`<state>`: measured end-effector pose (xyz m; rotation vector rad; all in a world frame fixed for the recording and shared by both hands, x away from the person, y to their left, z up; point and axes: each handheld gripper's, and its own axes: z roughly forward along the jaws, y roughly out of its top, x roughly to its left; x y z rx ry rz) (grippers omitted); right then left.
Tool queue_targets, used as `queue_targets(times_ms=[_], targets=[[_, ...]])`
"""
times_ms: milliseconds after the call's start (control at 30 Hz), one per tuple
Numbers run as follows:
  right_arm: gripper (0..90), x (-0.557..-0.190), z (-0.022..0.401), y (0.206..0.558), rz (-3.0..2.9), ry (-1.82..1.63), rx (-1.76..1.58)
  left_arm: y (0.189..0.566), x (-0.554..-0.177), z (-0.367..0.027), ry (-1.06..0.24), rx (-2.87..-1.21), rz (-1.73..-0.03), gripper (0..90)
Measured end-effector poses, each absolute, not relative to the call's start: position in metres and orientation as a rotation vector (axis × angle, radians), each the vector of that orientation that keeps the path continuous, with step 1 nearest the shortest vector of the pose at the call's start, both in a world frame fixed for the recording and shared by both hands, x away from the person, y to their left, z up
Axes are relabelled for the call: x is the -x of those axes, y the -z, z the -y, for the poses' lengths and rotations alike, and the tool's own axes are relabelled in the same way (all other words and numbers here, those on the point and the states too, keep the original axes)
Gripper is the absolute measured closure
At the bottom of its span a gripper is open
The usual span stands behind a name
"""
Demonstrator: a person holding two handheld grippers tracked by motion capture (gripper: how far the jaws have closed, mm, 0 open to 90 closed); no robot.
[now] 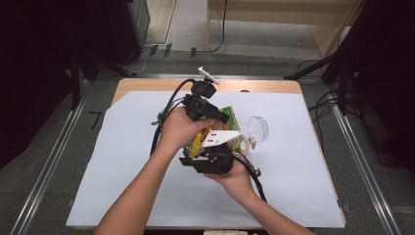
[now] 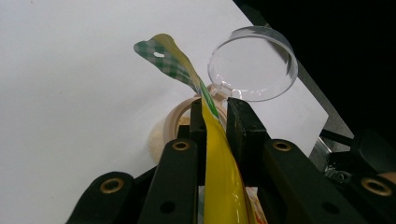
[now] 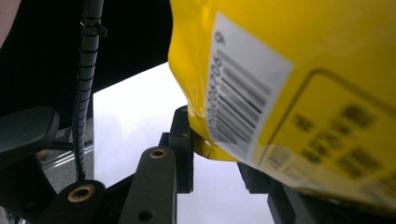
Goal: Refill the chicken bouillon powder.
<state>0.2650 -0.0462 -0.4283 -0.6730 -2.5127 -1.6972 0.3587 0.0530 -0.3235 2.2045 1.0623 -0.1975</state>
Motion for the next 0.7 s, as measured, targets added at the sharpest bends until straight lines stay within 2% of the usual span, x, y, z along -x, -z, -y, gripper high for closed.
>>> queue_targets(times_ms=[700], targets=[[71.3, -0.2655, 0.0455, 0.4340, 2.500, 1.688, 0.697, 0.3295, -0.3592, -0.0515, 0.194, -2.218, -1.062, 81.3]])
